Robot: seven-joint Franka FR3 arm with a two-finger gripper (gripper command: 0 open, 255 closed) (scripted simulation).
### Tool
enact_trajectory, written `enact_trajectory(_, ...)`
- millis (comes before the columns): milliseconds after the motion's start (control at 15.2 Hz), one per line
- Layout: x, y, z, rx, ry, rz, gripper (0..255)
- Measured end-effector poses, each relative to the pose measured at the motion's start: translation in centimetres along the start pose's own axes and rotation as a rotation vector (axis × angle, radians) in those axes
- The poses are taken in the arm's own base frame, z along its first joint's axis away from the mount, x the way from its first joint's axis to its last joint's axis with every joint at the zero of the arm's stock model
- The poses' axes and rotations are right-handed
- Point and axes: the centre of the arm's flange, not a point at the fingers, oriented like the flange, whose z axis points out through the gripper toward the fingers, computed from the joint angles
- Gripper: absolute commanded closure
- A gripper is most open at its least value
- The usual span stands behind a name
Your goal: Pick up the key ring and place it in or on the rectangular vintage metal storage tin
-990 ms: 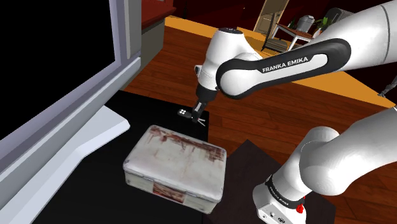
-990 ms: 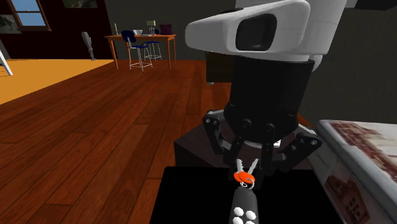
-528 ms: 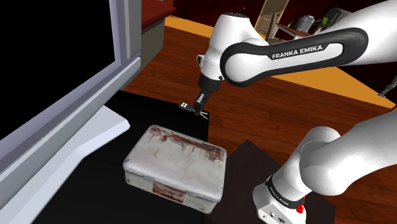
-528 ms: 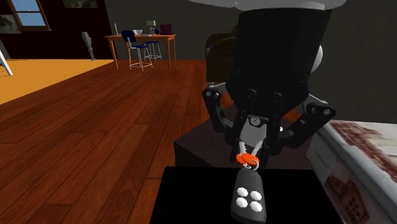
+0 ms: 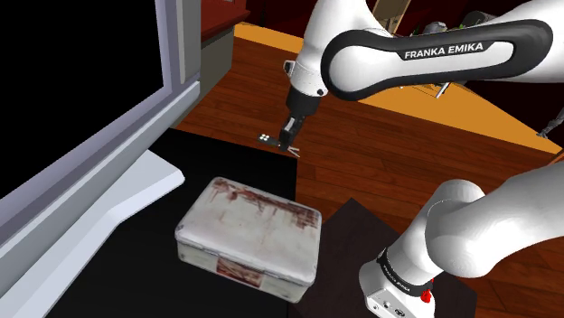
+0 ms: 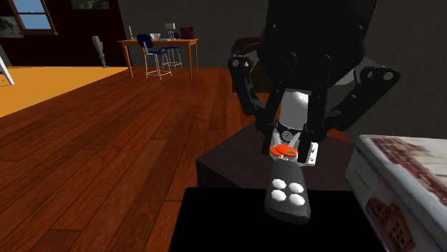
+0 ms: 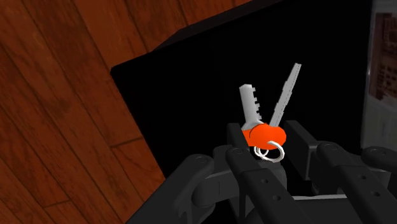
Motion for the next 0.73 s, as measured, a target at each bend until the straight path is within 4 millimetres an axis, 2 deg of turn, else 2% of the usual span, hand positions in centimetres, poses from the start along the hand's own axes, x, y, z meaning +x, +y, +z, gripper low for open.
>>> enact_trajectory(528,0.3,0.0,-4.2,0.0,0.0,0.0,255)
enact_trajectory(726,0.1,-2.5,-4.7,0.0,0.0,-0.001,255)
